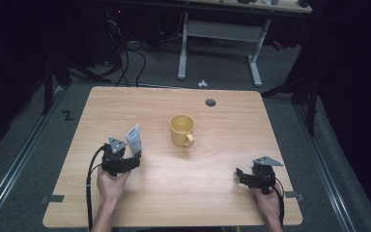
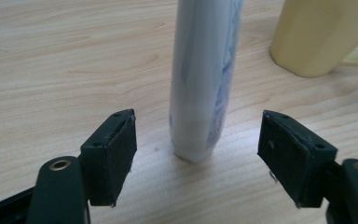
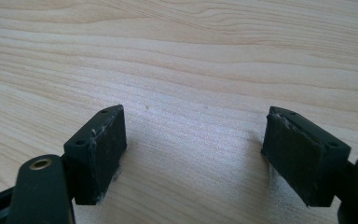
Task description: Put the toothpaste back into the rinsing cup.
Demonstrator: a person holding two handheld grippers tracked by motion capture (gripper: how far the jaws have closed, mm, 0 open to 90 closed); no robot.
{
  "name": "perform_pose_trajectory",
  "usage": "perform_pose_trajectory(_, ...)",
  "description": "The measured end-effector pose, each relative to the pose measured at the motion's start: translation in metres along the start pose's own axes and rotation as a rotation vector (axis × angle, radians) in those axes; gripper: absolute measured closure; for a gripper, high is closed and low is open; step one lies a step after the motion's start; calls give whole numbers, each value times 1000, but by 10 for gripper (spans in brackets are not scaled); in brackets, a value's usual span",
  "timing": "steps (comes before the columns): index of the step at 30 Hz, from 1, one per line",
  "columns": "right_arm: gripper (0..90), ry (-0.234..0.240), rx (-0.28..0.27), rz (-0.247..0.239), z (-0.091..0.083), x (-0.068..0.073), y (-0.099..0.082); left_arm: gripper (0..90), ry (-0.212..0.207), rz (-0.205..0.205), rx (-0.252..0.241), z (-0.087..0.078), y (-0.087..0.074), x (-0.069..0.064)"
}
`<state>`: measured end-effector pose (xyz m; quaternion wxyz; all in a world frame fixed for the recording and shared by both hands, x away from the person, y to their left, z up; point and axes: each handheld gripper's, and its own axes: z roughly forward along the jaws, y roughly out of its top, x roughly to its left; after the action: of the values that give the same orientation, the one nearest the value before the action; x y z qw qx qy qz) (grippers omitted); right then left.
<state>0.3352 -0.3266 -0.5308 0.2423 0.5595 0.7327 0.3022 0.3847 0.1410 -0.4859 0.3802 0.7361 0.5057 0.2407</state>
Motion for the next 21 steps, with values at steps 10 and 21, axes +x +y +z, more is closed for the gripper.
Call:
perform_pose_trajectory(10,215,0,0,0,0,0,0,361,5,-17,-6,14,6,2)
perform_pose_trajectory(21,215,0,0,0,0,0,0,501,-9,-32,-25,26,10,0)
